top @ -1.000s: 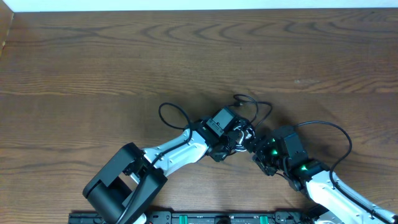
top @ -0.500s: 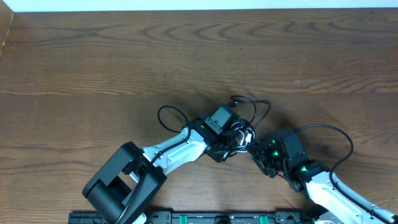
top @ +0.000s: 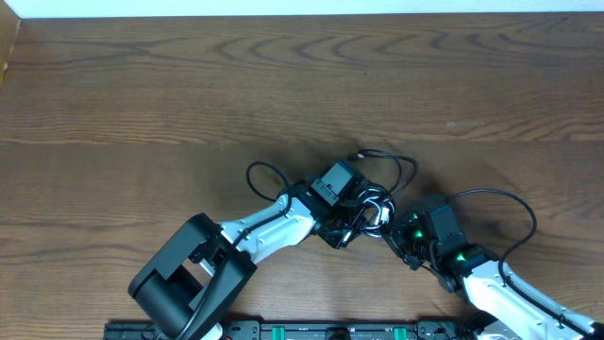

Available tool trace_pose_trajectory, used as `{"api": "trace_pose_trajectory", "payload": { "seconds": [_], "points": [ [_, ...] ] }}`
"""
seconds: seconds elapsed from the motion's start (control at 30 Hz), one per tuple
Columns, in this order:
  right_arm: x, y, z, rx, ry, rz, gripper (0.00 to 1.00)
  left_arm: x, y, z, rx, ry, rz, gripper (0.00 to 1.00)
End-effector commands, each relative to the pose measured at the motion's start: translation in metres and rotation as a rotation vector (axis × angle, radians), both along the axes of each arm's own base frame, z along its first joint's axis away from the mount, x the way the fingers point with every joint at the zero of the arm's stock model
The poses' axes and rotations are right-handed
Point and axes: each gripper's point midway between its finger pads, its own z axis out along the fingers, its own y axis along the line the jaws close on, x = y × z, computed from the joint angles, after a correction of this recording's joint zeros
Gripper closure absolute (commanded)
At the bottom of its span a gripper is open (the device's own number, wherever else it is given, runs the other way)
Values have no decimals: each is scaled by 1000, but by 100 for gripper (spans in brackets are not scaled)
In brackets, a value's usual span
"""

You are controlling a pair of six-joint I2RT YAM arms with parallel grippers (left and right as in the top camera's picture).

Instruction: Untangle cables

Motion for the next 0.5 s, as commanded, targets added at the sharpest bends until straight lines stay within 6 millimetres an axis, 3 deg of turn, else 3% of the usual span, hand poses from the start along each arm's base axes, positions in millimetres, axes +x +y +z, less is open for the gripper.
{"api": "trace_pose_trajectory", "payload": {
  "seconds": [0.0, 0.23, 0.47],
  "points": [
    [-27, -26, -31, -115, 102, -30, 99, -5, -15, 13, -103, 18, -60, 92],
    [-28, -28, -33, -126, 108, -35, 99, 13, -14, 41, -233, -25, -98, 93],
    [-28, -28, -33, -126, 109, -35, 98, 51, 11, 81, -296, -155, -34, 93]
  ]
}}
